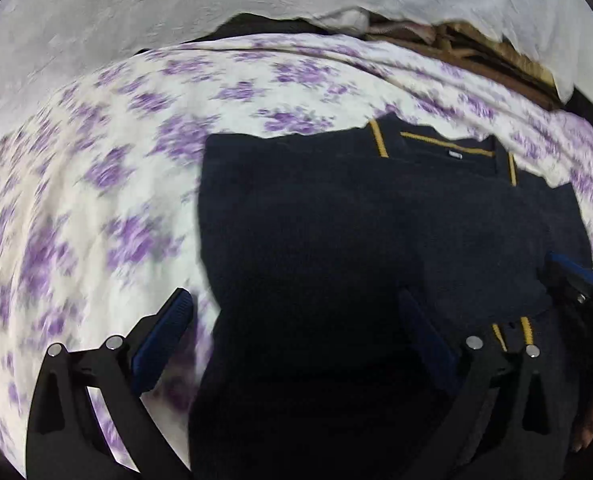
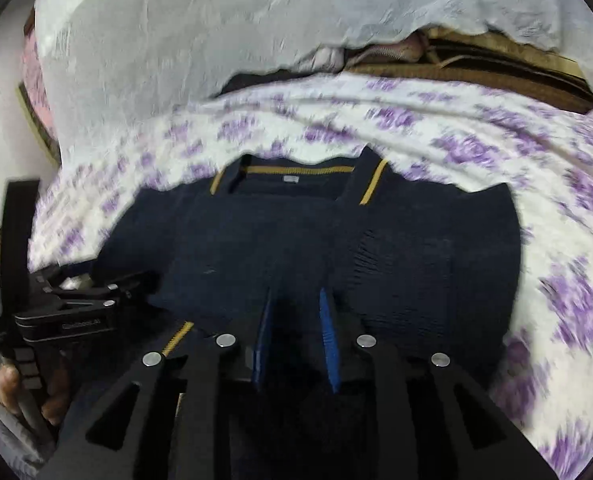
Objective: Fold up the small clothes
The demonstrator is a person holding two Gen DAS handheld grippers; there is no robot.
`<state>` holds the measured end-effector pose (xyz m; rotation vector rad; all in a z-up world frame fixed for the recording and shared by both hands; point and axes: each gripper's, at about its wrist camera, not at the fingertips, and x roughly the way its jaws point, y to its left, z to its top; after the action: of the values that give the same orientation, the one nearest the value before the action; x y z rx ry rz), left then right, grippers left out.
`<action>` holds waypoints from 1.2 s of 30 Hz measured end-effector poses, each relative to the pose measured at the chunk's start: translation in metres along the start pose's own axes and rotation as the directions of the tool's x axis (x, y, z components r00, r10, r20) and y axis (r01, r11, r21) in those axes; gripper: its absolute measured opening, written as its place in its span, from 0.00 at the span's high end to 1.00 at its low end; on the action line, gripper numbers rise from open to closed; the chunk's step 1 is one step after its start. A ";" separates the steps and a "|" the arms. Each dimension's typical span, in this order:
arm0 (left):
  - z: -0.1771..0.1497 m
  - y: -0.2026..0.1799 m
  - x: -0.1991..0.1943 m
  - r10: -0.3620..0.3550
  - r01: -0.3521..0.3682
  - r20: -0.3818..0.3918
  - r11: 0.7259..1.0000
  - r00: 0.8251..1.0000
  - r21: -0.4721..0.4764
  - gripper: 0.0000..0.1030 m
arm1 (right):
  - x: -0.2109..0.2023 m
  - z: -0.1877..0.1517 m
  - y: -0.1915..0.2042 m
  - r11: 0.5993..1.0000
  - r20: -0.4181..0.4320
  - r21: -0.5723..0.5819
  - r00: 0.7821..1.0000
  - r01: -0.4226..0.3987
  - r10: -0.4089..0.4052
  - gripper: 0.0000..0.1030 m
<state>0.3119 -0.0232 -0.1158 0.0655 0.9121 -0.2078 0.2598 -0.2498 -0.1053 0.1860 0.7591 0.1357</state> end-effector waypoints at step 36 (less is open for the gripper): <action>-0.136 0.040 -0.092 -0.179 0.174 -0.023 0.975 0.984 -0.135 0.04 | -0.111 -0.114 -0.078 0.857 0.172 0.357 0.928 -0.370 0.329 0.03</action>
<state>0.1596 0.0489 -0.1279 -0.1365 0.9653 -0.3116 0.1050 -0.3330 -0.1289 0.7056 0.6333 0.3216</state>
